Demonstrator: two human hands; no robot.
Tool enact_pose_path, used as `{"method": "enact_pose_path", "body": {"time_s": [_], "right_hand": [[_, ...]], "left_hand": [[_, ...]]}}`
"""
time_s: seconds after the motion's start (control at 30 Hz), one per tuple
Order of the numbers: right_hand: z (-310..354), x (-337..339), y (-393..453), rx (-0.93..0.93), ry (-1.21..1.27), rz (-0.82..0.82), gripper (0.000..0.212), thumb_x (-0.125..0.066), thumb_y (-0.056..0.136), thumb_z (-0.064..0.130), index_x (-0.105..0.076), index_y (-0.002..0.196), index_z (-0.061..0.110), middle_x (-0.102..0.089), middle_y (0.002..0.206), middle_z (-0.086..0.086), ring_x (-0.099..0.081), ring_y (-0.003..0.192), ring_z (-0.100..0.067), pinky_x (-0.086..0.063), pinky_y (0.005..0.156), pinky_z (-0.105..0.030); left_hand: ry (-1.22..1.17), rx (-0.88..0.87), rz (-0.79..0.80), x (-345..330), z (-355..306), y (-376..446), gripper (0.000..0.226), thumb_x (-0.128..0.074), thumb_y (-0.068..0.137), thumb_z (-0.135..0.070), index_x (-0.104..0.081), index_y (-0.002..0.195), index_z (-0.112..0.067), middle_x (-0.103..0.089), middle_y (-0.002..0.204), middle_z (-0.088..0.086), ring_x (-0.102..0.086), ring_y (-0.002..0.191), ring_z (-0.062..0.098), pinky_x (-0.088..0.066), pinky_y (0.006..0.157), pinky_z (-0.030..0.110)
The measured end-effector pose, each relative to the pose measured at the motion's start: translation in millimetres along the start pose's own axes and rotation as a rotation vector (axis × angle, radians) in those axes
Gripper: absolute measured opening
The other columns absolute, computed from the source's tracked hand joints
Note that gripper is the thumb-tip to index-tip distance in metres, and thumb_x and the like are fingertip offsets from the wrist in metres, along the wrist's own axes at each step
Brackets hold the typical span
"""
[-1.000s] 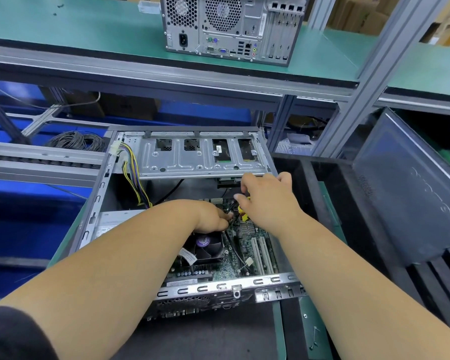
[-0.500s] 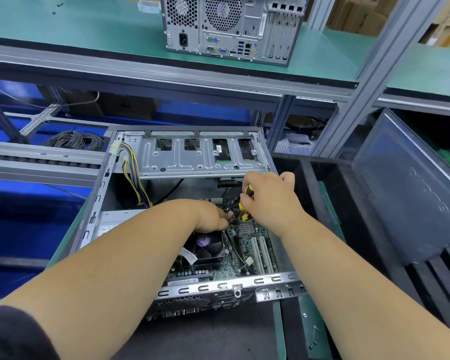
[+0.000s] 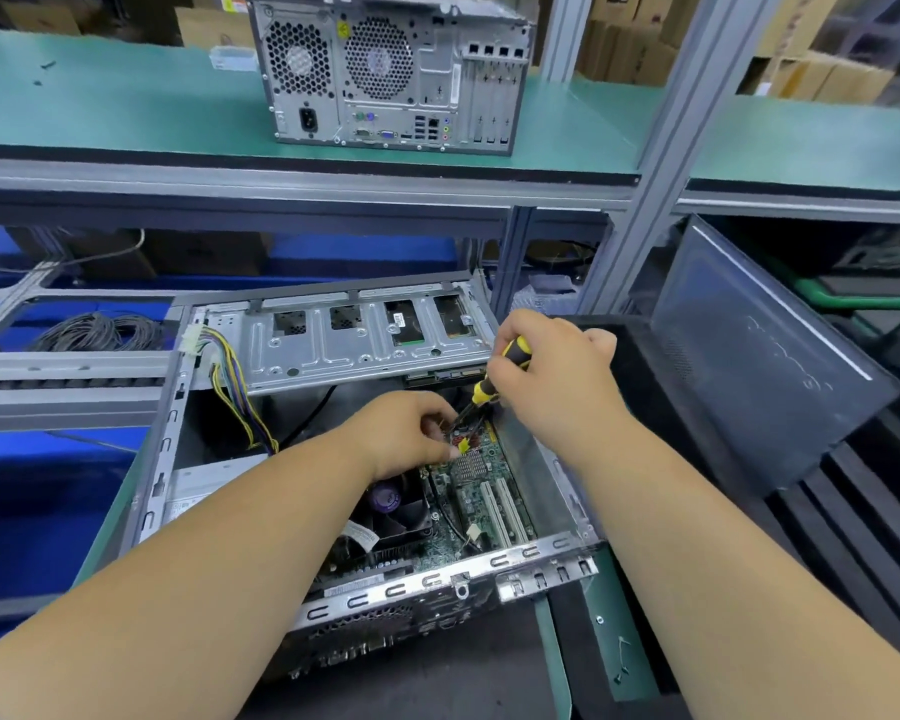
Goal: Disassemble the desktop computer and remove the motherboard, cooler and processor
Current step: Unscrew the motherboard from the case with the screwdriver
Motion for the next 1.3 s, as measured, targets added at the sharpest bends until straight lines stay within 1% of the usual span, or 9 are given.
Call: {"method": "enact_pose_path", "body": {"time_s": [0.07,0.2,0.47,0.7,0.87,0.97,1.07,1.2,1.3], "right_hand": [[3,8,-5,-0.008,0.009,-0.012,0.003,-0.053,0.085,0.029,-0.052,0.083,0.031,-0.060,0.074,0.008,-0.029,0.090,0.019,-0.027,0.091,-0.039],[8,27,-11,-0.019,0.029,-0.071,0.006,-0.052,0.086,0.030,-0.051,0.080,0.031,-0.063,0.071,0.009,-0.043,0.086,0.000,-0.028,0.095,-0.042],[-33,79,-21,-0.068,0.185,-0.383,0.006,-0.055,0.090,0.027,-0.054,0.085,0.029,-0.062,0.070,0.016,-0.033,0.085,0.029,-0.034,0.082,-0.040],[-98,99,-31,-0.225,0.233,-0.300,0.007,-0.051,0.091,0.029,-0.051,0.084,0.033,-0.068,0.080,0.015,-0.052,0.073,-0.003,-0.028,0.093,-0.034],[-127,102,-36,-0.254,0.329,-0.223,0.007,-0.051,0.091,0.030,-0.051,0.085,0.033,-0.070,0.084,0.013,-0.052,0.071,-0.009,-0.039,0.098,-0.050],[-132,100,-36,-0.210,0.384,-0.193,0.005,-0.057,0.090,0.036,-0.059,0.086,0.035,-0.059,0.073,0.015,-0.049,0.069,-0.011,-0.046,0.092,-0.055],[-129,98,-32,-0.164,0.427,-0.173,0.008,-0.060,0.088,0.041,-0.066,0.088,0.035,-0.057,0.069,0.015,-0.049,0.066,-0.009,-0.045,0.083,-0.044],[-114,89,-23,-0.134,0.476,-0.173,0.009,-0.061,0.088,0.040,-0.065,0.082,0.033,-0.055,0.059,0.018,-0.046,0.055,-0.005,-0.036,0.069,-0.030],[-93,77,-13,-0.106,0.496,-0.110,0.010,-0.062,0.090,0.037,-0.065,0.082,0.031,-0.068,0.071,0.012,-0.048,0.057,-0.005,-0.043,0.061,-0.030]], "left_hand": [[-0.007,-0.044,-0.053,5,-6,-3,0.014,-0.080,0.078,-0.031,-0.070,0.087,-0.029,-0.069,0.076,-0.011,-0.059,0.067,0.001,-0.048,0.072,0.020],[-0.017,-0.047,-0.135,18,-16,-9,0.006,-0.076,0.082,-0.028,-0.074,0.077,-0.030,-0.070,0.074,-0.014,-0.065,0.077,0.008,-0.051,0.077,0.026],[-0.096,-0.136,-0.138,4,-92,-28,0.012,-0.071,0.087,-0.028,-0.075,0.081,-0.038,-0.071,0.081,-0.019,-0.067,0.079,0.003,-0.054,0.077,0.025],[0.329,-0.274,0.038,-79,-174,-9,0.018,-0.064,0.089,-0.026,-0.071,0.102,-0.036,-0.068,0.094,-0.016,-0.061,0.088,0.005,-0.048,0.079,0.021],[0.544,-0.249,0.042,-106,-181,5,0.024,-0.062,0.088,-0.032,-0.067,0.110,-0.037,-0.069,0.104,-0.013,-0.061,0.099,0.012,-0.041,0.076,0.022],[0.542,-0.246,0.001,-103,-179,8,0.026,-0.062,0.088,-0.040,-0.068,0.112,-0.035,-0.066,0.110,-0.011,-0.060,0.104,0.014,-0.044,0.087,0.026],[0.472,-0.264,-0.125,-86,-176,6,0.022,-0.063,0.088,-0.038,-0.070,0.108,-0.035,-0.063,0.107,-0.011,-0.058,0.104,0.012,-0.045,0.095,0.031],[0.246,-0.202,-0.326,-46,-156,-2,0.009,-0.060,0.089,-0.030,-0.065,0.093,-0.037,-0.058,0.092,-0.016,-0.057,0.089,0.007,-0.047,0.081,0.031],[0.130,-0.043,-0.387,-16,-127,-7,0.017,-0.047,0.092,-0.025,-0.056,0.079,-0.033,-0.062,0.078,-0.008,-0.060,0.073,0.015,-0.051,0.068,0.034]]}}
Point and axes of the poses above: each hand's wrist, its own y-axis towards the middle knuckle, its own x-axis out of the back of the hand, z = x × y, the point moved 4 cm from there along y, towards the middle knuckle
